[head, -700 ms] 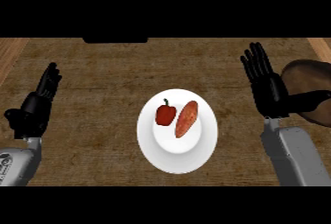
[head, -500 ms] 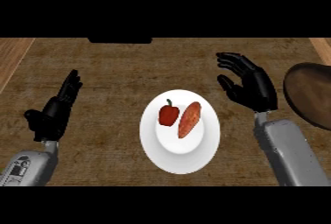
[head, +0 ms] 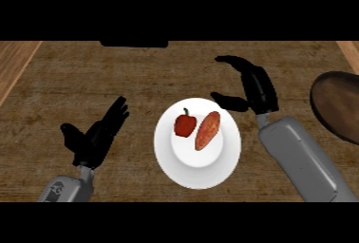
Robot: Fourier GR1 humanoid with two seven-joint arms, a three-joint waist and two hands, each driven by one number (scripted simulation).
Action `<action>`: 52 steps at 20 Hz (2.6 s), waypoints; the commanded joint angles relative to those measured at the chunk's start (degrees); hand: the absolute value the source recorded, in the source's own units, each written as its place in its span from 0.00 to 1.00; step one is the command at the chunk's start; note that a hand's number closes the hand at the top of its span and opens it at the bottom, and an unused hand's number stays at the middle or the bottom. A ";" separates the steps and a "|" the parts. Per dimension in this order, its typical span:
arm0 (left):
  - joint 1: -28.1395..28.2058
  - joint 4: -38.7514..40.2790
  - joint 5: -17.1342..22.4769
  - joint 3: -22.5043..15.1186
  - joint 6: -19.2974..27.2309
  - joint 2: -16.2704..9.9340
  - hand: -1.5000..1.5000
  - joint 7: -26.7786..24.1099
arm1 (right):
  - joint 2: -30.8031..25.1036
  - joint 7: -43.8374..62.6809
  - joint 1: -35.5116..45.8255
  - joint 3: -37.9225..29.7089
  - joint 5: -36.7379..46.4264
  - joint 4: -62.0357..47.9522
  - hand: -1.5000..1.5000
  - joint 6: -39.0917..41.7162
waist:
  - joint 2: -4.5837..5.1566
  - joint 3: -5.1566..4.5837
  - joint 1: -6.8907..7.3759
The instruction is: Pick the sweet potato from the plate and place it in the pan
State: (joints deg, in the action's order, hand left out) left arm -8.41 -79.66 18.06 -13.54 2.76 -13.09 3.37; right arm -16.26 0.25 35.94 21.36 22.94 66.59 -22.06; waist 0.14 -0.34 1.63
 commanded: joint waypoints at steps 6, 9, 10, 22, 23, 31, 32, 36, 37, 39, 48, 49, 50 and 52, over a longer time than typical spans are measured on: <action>2.47 -3.83 1.63 -1.68 0.35 2.01 0.50 4.00 | 3.05 25.09 8.89 15.49 15.43 -7.09 0.00 17.84 | -0.78 -0.05 -0.25; 0.80 -3.04 1.31 -1.08 -0.05 1.40 0.50 3.82 | 4.39 33.11 12.76 19.92 17.92 -11.48 0.00 28.90 | -0.54 -0.19 0.10; 1.14 -4.37 2.06 -1.13 -0.76 0.36 0.50 5.87 | 5.34 36.01 13.95 21.23 18.25 -12.14 0.00 32.95 | -0.88 -0.15 0.59; 2.12 -7.54 2.59 -0.57 -1.83 -0.40 0.50 6.53 | 16.16 63.74 23.35 22.89 2.50 -20.57 0.00 63.14 | -0.13 0.20 2.46; 0.20 -7.56 1.56 -1.20 -0.35 0.33 0.50 8.31 | 16.17 63.01 24.55 22.53 1.56 -22.97 0.00 62.86 | 0.11 0.25 2.05; 1.68 -7.00 -0.50 -3.30 1.60 3.91 0.50 6.85 | 16.19 70.35 21.09 31.00 -5.23 -21.06 0.00 54.70 | 0.02 0.27 1.32; 0.82 -8.42 3.05 1.44 -1.13 -0.42 0.50 8.97 | 16.20 71.72 23.61 30.64 -6.75 -20.43 0.00 56.19 | -0.04 0.27 1.51; 4.57 -8.62 -0.11 -2.50 0.24 2.23 0.50 6.91 | 16.19 70.98 24.48 32.69 -5.73 -23.15 0.00 56.54 | -0.15 0.29 0.68; 2.62 -6.18 0.71 -0.01 -0.85 1.13 0.50 5.93 | 16.20 70.26 25.89 33.77 -5.55 -23.65 0.00 57.46 | 0.04 0.27 0.65; 1.67 -8.27 0.22 -0.82 0.80 1.74 0.50 8.36 | 16.20 72.51 26.55 35.73 -5.64 -24.93 0.00 57.82 | 0.02 0.27 1.54; 0.66 -6.60 1.23 2.51 -0.24 1.89 0.50 8.36 | 16.20 69.66 19.54 37.20 -1.99 -23.30 0.00 54.28 | -0.21 0.33 -1.16; 2.31 -4.47 0.18 0.64 -1.35 3.18 0.50 5.33 | 16.20 70.87 20.19 39.12 -3.34 -23.17 0.00 54.33 | 0.03 0.30 -0.11; 5.41 -10.16 1.27 1.31 -1.95 0.66 0.50 7.83 | 16.20 68.53 22.41 36.65 -2.93 -25.93 0.00 54.96 | -0.10 0.33 0.09; 3.37 -10.73 0.48 -0.02 -0.40 2.65 0.50 9.63 | 16.21 67.94 22.04 37.31 -1.45 -27.04 0.00 54.19 | -0.09 0.34 -0.24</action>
State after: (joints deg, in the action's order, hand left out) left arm -5.76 -87.60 18.69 -12.82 2.03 -10.89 11.17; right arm -1.02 60.88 57.59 58.81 20.53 40.91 31.46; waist 0.09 -0.02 1.41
